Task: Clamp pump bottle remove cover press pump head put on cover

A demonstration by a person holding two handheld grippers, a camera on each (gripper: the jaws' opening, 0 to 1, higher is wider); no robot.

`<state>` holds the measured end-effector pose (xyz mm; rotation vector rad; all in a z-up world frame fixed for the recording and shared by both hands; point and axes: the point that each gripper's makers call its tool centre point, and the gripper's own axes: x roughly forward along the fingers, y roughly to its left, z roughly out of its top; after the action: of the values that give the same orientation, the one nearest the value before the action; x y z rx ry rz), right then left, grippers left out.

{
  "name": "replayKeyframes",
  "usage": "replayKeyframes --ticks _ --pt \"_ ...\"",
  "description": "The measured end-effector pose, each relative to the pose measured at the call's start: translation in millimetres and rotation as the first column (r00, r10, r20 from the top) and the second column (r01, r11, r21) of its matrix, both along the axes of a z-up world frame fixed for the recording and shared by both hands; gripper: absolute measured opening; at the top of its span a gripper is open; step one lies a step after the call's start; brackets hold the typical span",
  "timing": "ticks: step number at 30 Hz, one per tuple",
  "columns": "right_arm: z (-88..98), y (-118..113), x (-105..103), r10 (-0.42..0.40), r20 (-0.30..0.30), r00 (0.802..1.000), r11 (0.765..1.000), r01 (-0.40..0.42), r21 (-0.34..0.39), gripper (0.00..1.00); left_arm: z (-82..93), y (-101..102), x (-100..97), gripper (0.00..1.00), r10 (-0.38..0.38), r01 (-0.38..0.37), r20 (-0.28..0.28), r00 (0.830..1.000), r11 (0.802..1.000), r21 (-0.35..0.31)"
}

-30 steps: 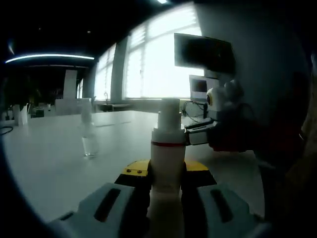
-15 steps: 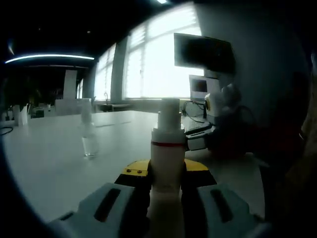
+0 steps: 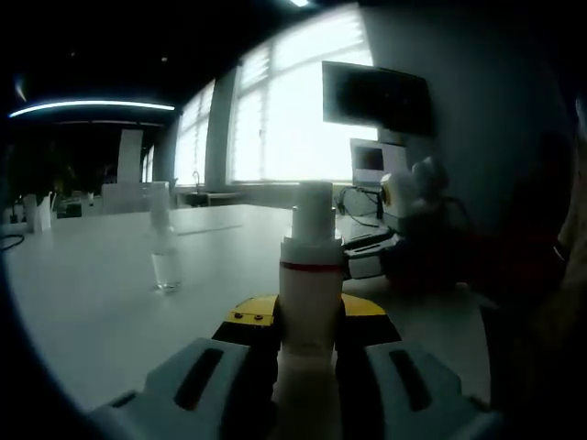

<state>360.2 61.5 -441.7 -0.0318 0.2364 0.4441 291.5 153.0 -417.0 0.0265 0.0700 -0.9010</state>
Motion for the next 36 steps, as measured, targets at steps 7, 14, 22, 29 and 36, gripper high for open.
replayKeyframes --ticks 7,14,22,29,36 --pt "0.9 0 0 0.001 0.007 1.000 1.000 -0.001 -0.004 0.17 0.1 -1 -0.6 0.14 -0.001 0.001 0.000 1.000 1.000 0.000" --pt "2.5 -1 -1 0.000 0.019 1.000 1.000 0.000 -0.012 0.18 0.9 -2 -2.5 0.14 0.000 0.000 0.001 1.000 1.000 0.001" --pt "6.5 -1 -1 -0.001 0.030 1.000 1.000 0.002 -0.009 0.18 0.9 -2 -3.1 0.14 0.001 -0.001 0.001 1.000 1.000 0.001" --pt "11.7 -2 -4 -0.004 0.045 0.999 1.000 0.004 -0.008 0.18 1.2 -2 -3.2 0.14 0.003 -0.003 0.001 1.000 1.000 0.001" --pt "16.4 -1 -7 -0.001 0.058 0.998 1.000 0.001 -0.007 0.18 0.6 -1 -1.5 0.14 0.004 -0.004 0.000 1.000 1.000 0.001"
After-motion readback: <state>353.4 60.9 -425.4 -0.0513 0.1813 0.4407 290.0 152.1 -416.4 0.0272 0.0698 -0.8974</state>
